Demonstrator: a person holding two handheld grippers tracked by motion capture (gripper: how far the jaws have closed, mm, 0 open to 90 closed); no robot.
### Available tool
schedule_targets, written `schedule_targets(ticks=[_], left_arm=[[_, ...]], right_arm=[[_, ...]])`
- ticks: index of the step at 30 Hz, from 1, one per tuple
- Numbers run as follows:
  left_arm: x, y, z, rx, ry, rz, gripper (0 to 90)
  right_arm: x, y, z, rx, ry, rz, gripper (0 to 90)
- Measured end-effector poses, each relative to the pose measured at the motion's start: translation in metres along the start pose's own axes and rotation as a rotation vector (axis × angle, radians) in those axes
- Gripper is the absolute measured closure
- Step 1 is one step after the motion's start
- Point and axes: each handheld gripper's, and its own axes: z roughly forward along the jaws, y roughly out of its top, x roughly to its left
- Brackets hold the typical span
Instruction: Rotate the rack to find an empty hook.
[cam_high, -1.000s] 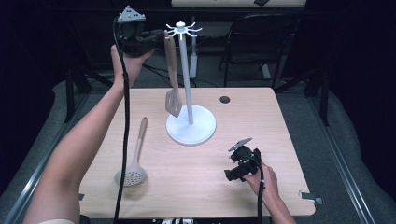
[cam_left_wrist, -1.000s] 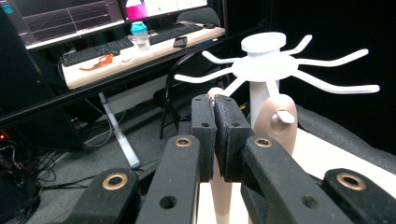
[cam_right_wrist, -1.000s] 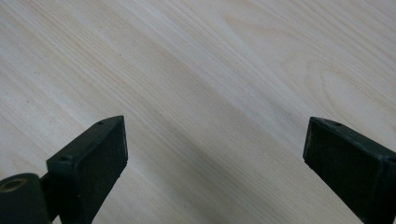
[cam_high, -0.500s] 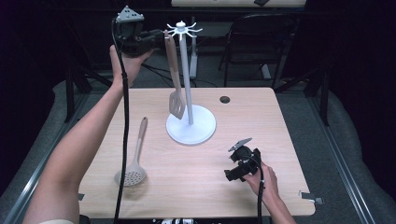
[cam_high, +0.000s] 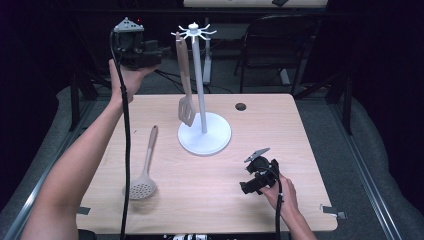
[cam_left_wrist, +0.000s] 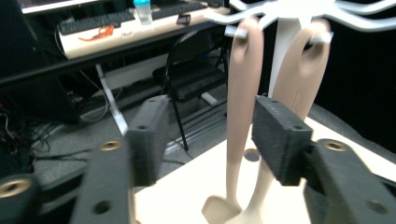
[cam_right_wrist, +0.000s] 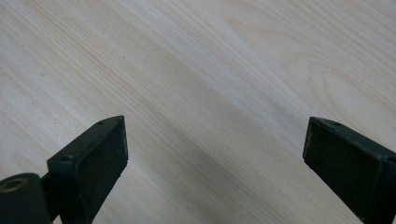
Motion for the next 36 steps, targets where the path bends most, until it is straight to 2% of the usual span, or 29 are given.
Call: schedule_targets(ticks=[6,9,10,19,23,30,36], left_arm=[[-0.001,-0.023,-0.001,0.041,0.031,0.004,28.4],[-0.002,-0.034,0.0,0.099,0.037,0.005,17.2],[-0.002,-0.038,0.0,0.109,0.044,0.008,15.7],[-0.011,-0.073,-0.001,0.179,0.065,0.034,9.4],[-0.013,-0.09,-0.002,0.206,0.057,0.035,7.7],[-0.015,-0.121,-0.004,0.256,0.055,0.011,4.8],[-0.013,-0.153,-0.004,0.294,0.059,-0.038,3.0]], right_arm=[[0.0,0.0,0.0,0.008,-0.001,-0.007,6.3],[0.0,0.0,0.001,0.002,0.014,0.003,6.3],[0.0,0.0,0.001,0.011,0.005,-0.005,6.3],[0.0,0.0,0.003,0.019,0.003,-0.007,6.3],[0.001,0.0,0.004,0.014,0.005,0.0,6.3],[0.001,0.001,0.005,0.023,0.013,-0.006,6.3],[0.002,0.001,0.005,0.024,0.016,-0.006,6.3]])
